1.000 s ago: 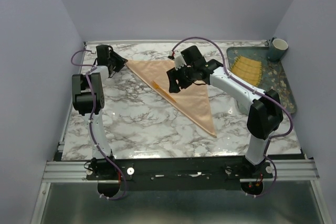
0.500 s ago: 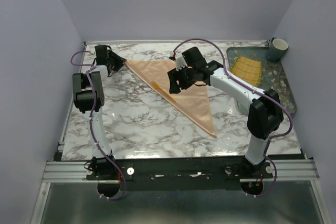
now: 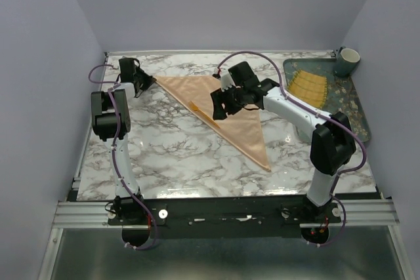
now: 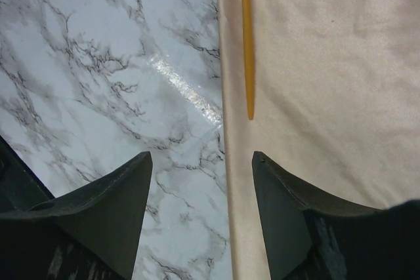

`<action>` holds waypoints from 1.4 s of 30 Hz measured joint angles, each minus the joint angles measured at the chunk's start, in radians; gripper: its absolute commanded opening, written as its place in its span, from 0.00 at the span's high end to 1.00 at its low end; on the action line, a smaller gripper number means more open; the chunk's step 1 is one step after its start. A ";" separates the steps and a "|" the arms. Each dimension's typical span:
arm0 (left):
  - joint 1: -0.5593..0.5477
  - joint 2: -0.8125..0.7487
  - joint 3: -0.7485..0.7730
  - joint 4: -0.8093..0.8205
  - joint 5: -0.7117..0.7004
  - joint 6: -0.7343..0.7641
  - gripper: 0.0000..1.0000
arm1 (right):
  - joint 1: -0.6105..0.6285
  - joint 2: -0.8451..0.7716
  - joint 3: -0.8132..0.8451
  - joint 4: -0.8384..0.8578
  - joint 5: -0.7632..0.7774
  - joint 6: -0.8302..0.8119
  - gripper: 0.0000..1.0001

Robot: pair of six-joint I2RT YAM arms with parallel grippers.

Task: Fold the napkin, place the utensils inside, and roll it up
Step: Fold the napkin

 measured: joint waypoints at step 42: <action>-0.658 -0.596 -0.477 -0.001 -0.341 0.452 1.00 | -0.196 -0.379 -0.656 0.339 -0.106 0.290 0.28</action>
